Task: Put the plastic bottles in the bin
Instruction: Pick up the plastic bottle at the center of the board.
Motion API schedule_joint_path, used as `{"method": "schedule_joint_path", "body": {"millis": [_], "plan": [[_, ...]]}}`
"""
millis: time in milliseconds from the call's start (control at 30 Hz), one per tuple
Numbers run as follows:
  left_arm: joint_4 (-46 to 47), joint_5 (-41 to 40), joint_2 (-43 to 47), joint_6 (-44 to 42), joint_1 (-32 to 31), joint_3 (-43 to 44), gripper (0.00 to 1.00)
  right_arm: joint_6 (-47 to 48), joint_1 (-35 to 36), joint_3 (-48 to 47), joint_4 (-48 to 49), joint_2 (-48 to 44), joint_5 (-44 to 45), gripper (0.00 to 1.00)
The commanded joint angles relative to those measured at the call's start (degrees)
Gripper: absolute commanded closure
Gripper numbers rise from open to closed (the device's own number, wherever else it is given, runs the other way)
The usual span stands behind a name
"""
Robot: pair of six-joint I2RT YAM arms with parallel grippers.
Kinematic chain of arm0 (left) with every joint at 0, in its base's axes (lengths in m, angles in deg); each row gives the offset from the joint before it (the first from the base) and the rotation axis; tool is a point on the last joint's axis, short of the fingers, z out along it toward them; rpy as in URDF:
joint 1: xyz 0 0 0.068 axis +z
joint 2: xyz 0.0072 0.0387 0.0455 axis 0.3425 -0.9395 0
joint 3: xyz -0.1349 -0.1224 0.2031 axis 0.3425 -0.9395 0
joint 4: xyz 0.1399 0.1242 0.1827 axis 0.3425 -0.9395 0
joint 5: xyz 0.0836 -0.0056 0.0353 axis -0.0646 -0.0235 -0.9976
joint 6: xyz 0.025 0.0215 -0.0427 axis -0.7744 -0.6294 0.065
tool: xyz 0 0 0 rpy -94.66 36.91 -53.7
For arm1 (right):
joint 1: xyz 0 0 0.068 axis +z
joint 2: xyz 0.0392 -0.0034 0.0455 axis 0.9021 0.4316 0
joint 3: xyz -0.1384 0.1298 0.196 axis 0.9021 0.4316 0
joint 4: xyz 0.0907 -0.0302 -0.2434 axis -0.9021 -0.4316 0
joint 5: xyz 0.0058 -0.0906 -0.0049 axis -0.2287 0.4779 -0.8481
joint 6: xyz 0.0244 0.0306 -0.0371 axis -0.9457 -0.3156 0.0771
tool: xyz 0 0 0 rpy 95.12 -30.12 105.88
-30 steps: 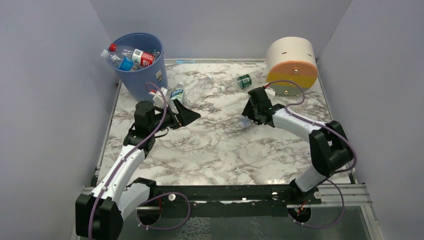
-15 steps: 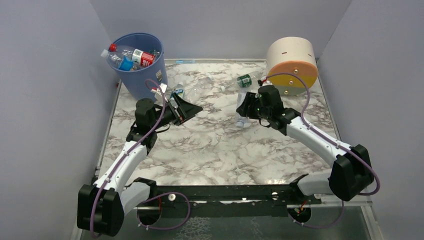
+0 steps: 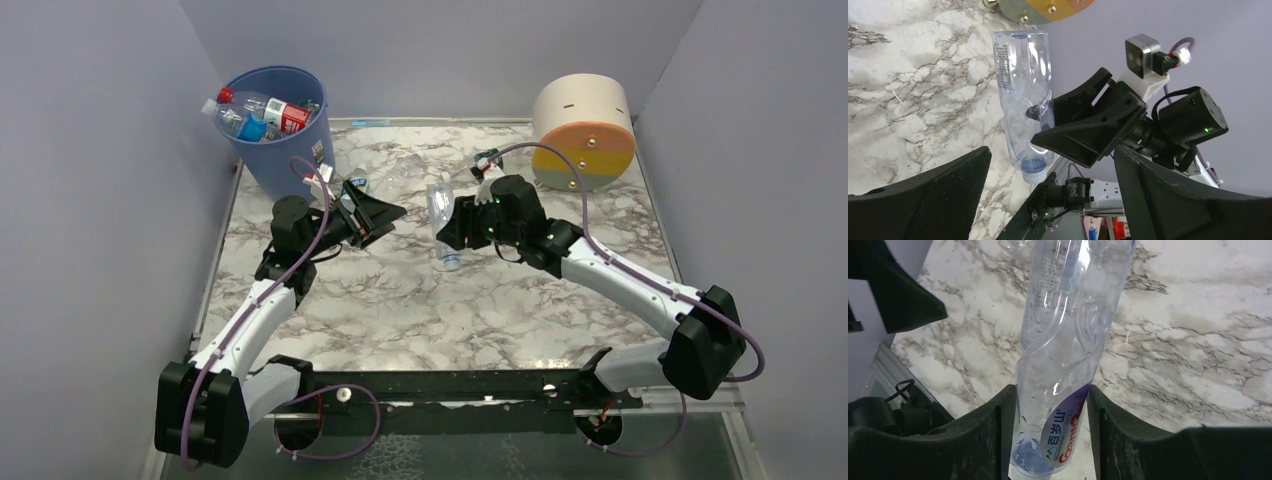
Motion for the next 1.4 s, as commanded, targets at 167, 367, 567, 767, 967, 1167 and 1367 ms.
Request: {"method": "schedule_joint_path", "body": {"millis": [167, 367, 567, 767, 967, 1167, 1367], "plan": [[3.4, 0.7, -0.1, 1.1, -0.4, -1.6, 0.01, 4.1, 5.6, -4.9, 3.0, 2.0, -1.7, 0.49], [3.7, 0.4, -0.2, 1.0, -0.5, -1.8, 0.01, 4.6, 8.2, -7.3, 2.2, 3.7, -1.0, 0.49], [3.7, -0.1, -0.5, 0.4, -0.6, -1.8, 0.01, 4.4, 10.0, -9.1, 1.9, 5.0, -0.9, 0.49], [3.7, -0.5, -1.0, -0.4, -0.7, -2.2, 0.01, 4.3, 11.8, -10.8, 1.5, 6.1, -0.9, 0.49], [3.7, -1.1, -1.3, -0.9, -0.7, -2.3, 0.04, 4.3, 12.8, -11.9, 1.2, 6.9, -0.8, 0.49], [3.0, -1.6, -1.3, -1.8, -0.7, -2.0, 0.22, 4.5, 13.2, -12.2, 0.7, 7.0, 0.0, 0.49], [-1.3, -3.4, -1.0, -4.8, -0.8, -0.4, 0.32, 4.4, 13.2, -12.3, 0.3, 6.6, 0.3, 0.47]]}}
